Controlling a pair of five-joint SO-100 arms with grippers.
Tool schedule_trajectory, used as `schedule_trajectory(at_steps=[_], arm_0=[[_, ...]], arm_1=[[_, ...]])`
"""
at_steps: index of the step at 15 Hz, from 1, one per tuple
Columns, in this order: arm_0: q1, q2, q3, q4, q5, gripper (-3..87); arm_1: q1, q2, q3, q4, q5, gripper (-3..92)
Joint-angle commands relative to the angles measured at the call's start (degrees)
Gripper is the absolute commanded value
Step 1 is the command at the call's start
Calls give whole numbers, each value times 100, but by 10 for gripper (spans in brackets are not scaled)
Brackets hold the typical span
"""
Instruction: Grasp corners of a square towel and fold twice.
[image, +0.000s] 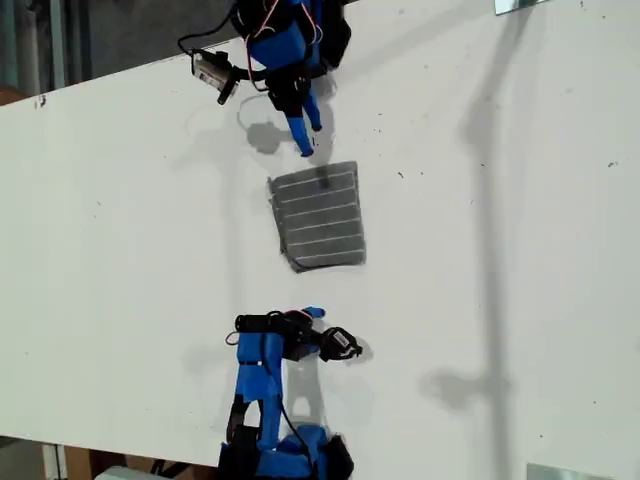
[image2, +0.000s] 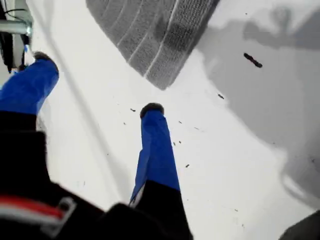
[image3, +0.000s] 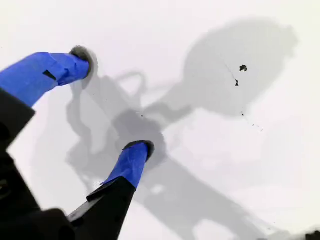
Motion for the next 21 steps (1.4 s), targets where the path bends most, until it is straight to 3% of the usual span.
schedule_trajectory(at_steps=[1,3,5,8,10,13,14,20,21], arm_0=[[-62,650,545,-308,-281,321],[149,2443,1811,-703,-466,317],[439,5071,3683,-1521,-712,308],[554,6847,5186,-1837,-870,308],[694,9211,6741,-2206,-1143,307],[844,13219,8147,-765,-1740,300],[844,14062,8358,-404,-1644,298],[1222,14054,9396,-1116,-1758,338],[1213,13975,9642,-1345,-1441,334]], arm_1=[[-53,44,-62,193,475,338],[53,70,-246,721,1354,259],[114,70,-237,747,1354,266],[97,70,-211,694,1318,299],[9,70,-211,694,1345,299],[-62,70,-220,729,1301,258],[-53,70,-237,773,1292,235],[431,70,-237,773,1283,222],[457,70,-237,773,1283,222]])
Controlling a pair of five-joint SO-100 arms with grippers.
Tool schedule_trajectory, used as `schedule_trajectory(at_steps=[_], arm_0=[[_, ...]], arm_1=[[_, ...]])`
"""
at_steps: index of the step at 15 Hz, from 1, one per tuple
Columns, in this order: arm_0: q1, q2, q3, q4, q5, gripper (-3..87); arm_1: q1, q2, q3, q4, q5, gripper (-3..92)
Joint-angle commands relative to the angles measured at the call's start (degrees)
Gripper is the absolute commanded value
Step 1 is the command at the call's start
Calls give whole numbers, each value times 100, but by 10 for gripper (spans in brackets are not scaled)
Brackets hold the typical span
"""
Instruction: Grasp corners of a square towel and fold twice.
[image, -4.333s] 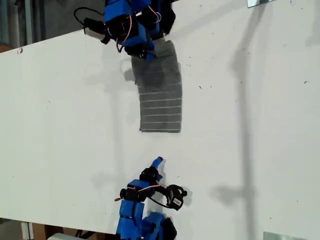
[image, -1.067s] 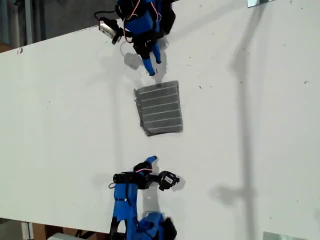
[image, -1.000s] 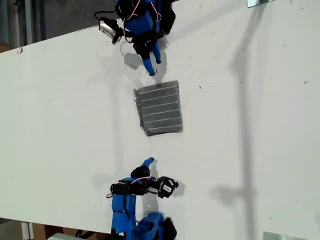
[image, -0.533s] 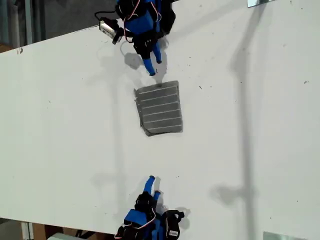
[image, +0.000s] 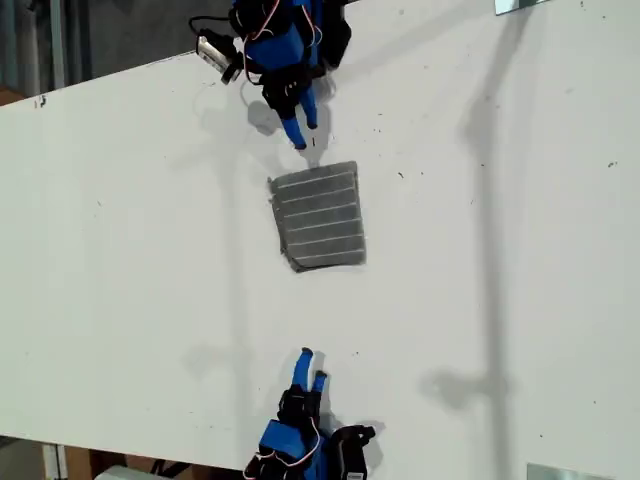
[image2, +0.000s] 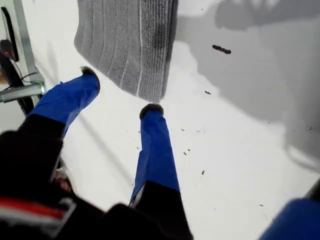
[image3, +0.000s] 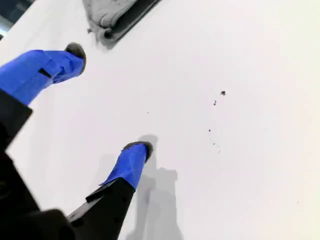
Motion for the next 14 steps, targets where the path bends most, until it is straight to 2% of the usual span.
schedule_trajectory(at_steps=[1,3,4,6,8,14], arm_0=[[343,26,246,-396,422,327],[1178,26,246,-396,70,307],[1389,26,246,-396,817,294],[1468,26,255,-466,3753,272],[1433,26,255,-422,3463,239],[1424,26,255,-422,3463,192]], arm_1=[[44,18,-255,44,-44,223],[44,18,-255,44,-44,223],[35,18,-255,44,-44,223],[26,18,-255,44,-44,223],[18,18,-255,44,-44,223],[18,18,-255,44,-44,223]])
